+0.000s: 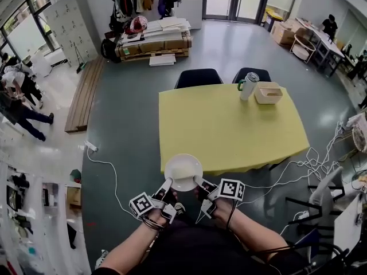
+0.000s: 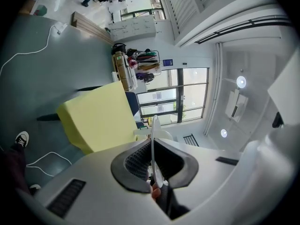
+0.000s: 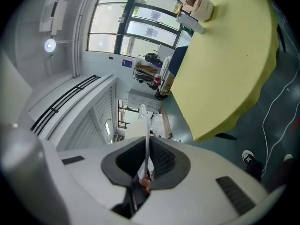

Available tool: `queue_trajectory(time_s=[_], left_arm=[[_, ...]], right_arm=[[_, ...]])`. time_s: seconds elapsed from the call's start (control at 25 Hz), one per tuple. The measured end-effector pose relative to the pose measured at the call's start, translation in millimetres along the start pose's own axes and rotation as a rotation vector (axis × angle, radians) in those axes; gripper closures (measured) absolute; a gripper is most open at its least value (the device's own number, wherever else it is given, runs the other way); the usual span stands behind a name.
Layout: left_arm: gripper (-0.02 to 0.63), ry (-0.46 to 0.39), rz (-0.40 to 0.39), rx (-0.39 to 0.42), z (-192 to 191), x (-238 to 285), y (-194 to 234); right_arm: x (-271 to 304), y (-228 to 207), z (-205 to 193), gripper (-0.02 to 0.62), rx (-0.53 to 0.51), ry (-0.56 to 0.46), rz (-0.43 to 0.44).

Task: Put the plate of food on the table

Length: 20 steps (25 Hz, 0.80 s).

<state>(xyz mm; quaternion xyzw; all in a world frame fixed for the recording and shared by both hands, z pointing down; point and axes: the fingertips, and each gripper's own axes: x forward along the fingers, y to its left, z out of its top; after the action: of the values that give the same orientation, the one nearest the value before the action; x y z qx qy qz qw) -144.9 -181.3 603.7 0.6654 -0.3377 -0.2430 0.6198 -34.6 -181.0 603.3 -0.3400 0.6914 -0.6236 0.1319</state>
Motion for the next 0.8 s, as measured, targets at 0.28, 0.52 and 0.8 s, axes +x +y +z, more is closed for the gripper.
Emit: queue_trajectory(time_s=[0.28, 0.52, 0.8], left_arm=[[0.586, 0.024, -0.004, -0.020, 34.2, 15.0, 28.2], [0.586, 0.024, -0.005, -0.049, 40.5, 32.4, 58.5], [0.586, 0.010, 0.000, -0.082, 53.7, 57.2, 96.3]], right_arm=[[41.2, -15.4, 9.8, 0.561, -0.007, 0.005, -0.003], [60.0, -44.5, 20.3, 0.561, 0.008, 0.040, -0.007], [90.6, -84.4, 33.9, 0.561, 0.002, 0.078, -0.004]])
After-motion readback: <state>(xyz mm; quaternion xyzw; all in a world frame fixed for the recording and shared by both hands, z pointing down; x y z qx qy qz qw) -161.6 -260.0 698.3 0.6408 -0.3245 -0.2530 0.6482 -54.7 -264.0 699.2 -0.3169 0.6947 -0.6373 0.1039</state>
